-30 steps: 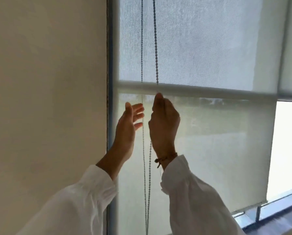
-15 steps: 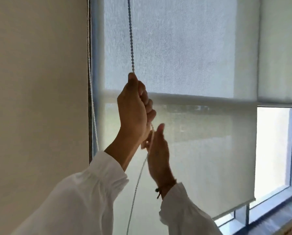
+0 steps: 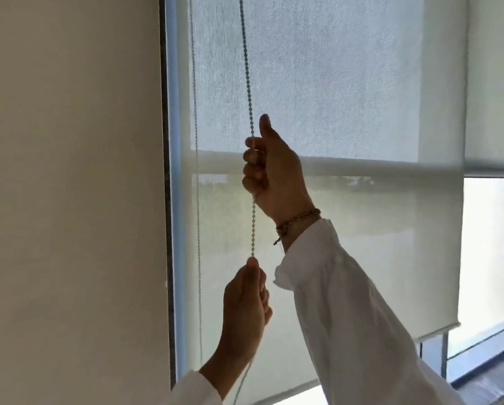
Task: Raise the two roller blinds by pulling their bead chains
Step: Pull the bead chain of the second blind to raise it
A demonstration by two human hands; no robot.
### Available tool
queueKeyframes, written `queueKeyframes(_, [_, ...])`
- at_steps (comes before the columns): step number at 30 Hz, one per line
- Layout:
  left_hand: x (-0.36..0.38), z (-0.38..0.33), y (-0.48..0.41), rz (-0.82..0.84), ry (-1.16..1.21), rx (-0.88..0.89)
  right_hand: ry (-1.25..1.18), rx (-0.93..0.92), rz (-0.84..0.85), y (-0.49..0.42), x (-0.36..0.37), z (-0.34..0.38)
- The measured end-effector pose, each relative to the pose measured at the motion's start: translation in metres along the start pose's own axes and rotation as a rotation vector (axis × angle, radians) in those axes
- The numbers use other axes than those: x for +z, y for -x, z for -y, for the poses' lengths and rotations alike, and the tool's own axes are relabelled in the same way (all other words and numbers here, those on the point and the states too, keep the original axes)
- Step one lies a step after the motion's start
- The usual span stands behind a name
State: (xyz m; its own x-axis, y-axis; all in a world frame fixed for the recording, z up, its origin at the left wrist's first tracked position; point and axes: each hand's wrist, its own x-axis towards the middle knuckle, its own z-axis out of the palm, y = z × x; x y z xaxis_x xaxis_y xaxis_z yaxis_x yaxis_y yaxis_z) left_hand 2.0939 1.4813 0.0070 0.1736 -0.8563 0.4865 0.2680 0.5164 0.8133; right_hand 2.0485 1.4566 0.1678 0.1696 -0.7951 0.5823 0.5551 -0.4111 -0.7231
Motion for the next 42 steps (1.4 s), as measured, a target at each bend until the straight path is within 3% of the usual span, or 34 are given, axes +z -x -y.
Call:
queueKeyframes(3, [-0.007, 0.002, -0.008, -0.005, -0.055, 0.009, 0.138, -0.209, -0.199, -0.004, 0.006, -0.01])
queueKeyframes(6, [-0.018, -0.001, -0.023, -0.005, -0.202, 0.107, 0.38, -0.482, -0.28, -0.001, 0.009, -0.013])
queueKeyframes(11, [-0.026, -0.041, -0.054, -0.057, -0.218, 0.202, 0.507, -0.588, -0.337, 0.022, -0.001, -0.032])
queueKeyframes(14, [-0.016, -0.079, -0.065, 0.049, -0.193, 0.278, 0.555, -0.586, -0.31, 0.048, -0.014, -0.076])
queueKeyframes(17, [0.0, -0.106, -0.072, 0.164, -0.11, 0.238, 0.581, -0.543, -0.292, 0.078, -0.027, -0.118])
queueKeyframes(19, [0.01, -0.115, -0.072, 0.113, 0.003, 0.149, 0.556, -0.51, -0.292, 0.09, -0.035, -0.132])
queueKeyframes(21, [0.017, -0.112, -0.069, -0.031, 0.03, 0.181, 0.521, -0.447, -0.264, 0.091, -0.04, -0.133])
queueKeyframes(25, [0.022, -0.104, -0.06, -0.163, -0.076, 0.382, 0.391, -0.219, -0.119, 0.076, -0.051, -0.123])
queueKeyframes(30, [0.01, -0.085, -0.051, -0.178, -0.212, 0.476, 0.289, -0.189, -0.112, 0.046, -0.064, -0.093])
queueKeyframes(34, [-0.001, -0.036, -0.034, -0.176, -0.204, 0.326, 0.115, -0.147, -0.014, 0.027, -0.054, -0.058])
queueKeyframes(38, [-0.009, 0.012, -0.01, -0.139, -0.284, 0.252, 0.094, -0.127, 0.116, 0.016, -0.029, -0.031])
queueKeyframes(40, [-0.013, 0.029, -0.001, -0.122, -0.334, 0.251, 0.145, -0.123, 0.1, 0.012, -0.015, -0.02])
queueKeyframes(42, [-0.016, 0.036, 0.004, -0.098, -0.35, 0.244, 0.231, -0.144, -0.041, 0.008, -0.005, -0.014])
